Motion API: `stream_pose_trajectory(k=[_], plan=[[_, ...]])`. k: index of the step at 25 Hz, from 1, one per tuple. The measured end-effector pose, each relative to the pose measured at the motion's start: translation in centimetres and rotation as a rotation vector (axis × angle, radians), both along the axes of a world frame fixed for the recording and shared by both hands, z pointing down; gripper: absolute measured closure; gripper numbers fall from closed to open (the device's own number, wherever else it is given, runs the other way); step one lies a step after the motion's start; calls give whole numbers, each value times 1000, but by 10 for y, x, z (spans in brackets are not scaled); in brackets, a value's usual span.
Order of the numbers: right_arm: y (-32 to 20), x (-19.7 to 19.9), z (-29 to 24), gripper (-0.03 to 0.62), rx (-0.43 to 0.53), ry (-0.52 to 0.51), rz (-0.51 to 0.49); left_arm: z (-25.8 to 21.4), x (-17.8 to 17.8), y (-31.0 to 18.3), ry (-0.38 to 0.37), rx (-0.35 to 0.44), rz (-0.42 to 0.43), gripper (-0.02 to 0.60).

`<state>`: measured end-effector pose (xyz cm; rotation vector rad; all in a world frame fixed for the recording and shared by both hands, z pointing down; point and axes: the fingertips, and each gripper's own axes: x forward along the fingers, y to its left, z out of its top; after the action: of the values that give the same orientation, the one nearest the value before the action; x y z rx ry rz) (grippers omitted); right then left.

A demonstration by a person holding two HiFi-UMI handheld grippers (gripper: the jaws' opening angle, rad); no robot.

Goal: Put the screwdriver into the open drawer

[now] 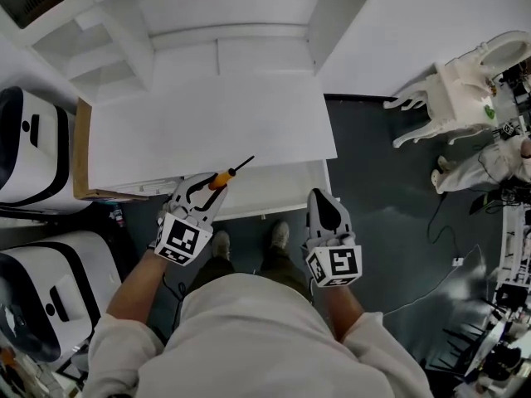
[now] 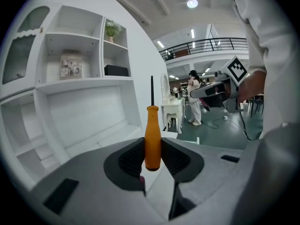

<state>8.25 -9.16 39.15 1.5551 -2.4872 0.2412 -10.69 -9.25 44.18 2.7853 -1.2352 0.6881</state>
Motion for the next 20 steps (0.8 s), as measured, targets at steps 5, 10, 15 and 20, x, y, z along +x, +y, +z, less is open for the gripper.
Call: stream_pose_trajectory(k=[5, 10, 15, 20], plan=[[-18, 19, 20, 590, -42, 0, -28, 34, 18, -12, -107, -29, 39, 472], [-30, 33, 41, 590, -90, -2, -36, 71, 30, -21, -213, -65, 94, 472], [-35, 43, 57, 589, -131, 1, -35, 106, 40, -29, -309, -109, 155, 472], [-40, 52, 71, 589, -163, 2, -24, 150, 47, -30, -404, -173, 238, 472]])
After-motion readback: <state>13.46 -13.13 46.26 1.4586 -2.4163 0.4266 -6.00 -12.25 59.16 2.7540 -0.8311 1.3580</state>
